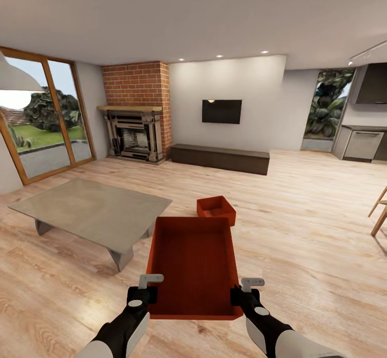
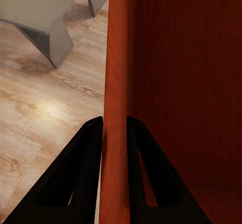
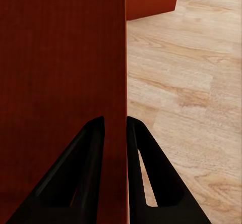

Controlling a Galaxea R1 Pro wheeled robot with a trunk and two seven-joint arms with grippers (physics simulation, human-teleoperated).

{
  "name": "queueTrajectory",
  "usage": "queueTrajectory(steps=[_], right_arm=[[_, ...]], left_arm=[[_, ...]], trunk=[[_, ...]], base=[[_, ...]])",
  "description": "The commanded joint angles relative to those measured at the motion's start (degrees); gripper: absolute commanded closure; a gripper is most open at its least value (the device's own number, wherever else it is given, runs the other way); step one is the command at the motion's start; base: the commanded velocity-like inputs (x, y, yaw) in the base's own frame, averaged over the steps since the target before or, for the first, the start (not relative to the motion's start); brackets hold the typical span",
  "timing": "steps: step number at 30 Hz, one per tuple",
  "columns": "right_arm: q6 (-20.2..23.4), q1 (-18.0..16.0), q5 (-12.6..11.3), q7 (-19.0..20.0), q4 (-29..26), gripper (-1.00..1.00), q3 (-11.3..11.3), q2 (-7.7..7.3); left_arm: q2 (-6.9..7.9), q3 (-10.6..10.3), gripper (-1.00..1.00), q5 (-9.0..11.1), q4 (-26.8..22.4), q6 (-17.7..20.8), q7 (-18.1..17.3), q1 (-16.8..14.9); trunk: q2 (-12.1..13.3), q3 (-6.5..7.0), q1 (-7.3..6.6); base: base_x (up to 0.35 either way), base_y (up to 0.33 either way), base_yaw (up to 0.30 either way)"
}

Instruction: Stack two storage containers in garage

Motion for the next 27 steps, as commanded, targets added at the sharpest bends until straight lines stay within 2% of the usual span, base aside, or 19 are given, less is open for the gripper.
queueTrajectory(steps=[1,3,25,27], right_arm=[[-0.22,-0.03,-0.73,-0.08,0.12,1.00,-0.33,-0.03],[-0.22,-0.03,-0.73,-0.05,0.12,1.00,-0.32,-0.02],[-0.22,-0.04,-0.73,-0.10,0.12,1.00,-0.28,0.04],[-0.22,-0.04,-0.81,-0.51,0.12,1.00,-0.32,0.05]], left_arm=[[0.09,0.22,1.00,4.40,-0.85,0.35,0.75,-0.09],[0.09,0.22,1.00,4.40,-0.85,0.35,0.75,-0.09],[0.09,0.22,1.00,4.40,-0.85,0.35,0.76,-0.09],[0.09,0.22,1.00,4.40,-0.85,0.35,0.75,-0.09]], trunk=[[0.34,0.09,-0.21],[1.15,0.45,-0.65],[1.15,0.45,-0.65],[1.15,0.45,-0.65]], base=[[0.000,0.000,0.000],[0.000,0.000,0.000],[0.000,0.000,-0.001],[0.000,0.000,-0.225]])
